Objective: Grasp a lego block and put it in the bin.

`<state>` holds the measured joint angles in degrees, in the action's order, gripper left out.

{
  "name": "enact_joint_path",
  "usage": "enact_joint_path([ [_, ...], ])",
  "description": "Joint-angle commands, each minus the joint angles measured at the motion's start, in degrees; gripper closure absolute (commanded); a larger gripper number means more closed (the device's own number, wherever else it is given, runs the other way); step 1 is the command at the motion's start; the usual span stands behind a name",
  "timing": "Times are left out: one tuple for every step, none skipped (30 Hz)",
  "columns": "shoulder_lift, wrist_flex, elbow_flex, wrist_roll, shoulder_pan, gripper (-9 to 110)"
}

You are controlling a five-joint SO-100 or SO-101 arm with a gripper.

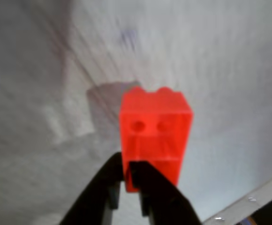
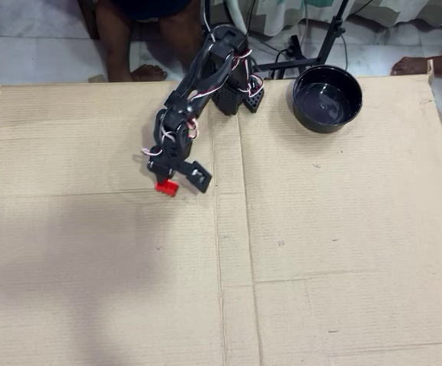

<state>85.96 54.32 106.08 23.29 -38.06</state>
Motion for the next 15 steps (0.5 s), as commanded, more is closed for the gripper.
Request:
enact_joint_path([
  [6.50,1.14,0.88,-0.26,2.81,101],
  [8.00,1.23,1.76,-0.26,3.78,101],
  [9.58,1.23,2.90,-0.26,4.83,101],
  [11.16,1.14,3.87,-0.35,5.89,101],
  [12.92,0.97,5.01,-0.35,6.94,101],
  [14.59,0.70,6.24,-0.35,8.09,101],
  [16.44,0.53,7.29,-0.35,9.32,101],
  [18.28,0.53,8.35,-0.35,10.72,101],
  [20.39,0.53,9.32,-0.35,12.39,101],
  [22.50,0.53,10.20,-0.35,13.80,101],
  [24.70,0.53,11.07,-0.35,15.38,101],
  [27.07,0.53,12.04,-0.35,17.14,101],
  [29.62,0.44,13.10,-0.44,18.72,101],
  [32.08,0.44,14.24,-0.70,20.39,101],
  [34.63,0.44,15.38,-1.93,22.06,101],
])
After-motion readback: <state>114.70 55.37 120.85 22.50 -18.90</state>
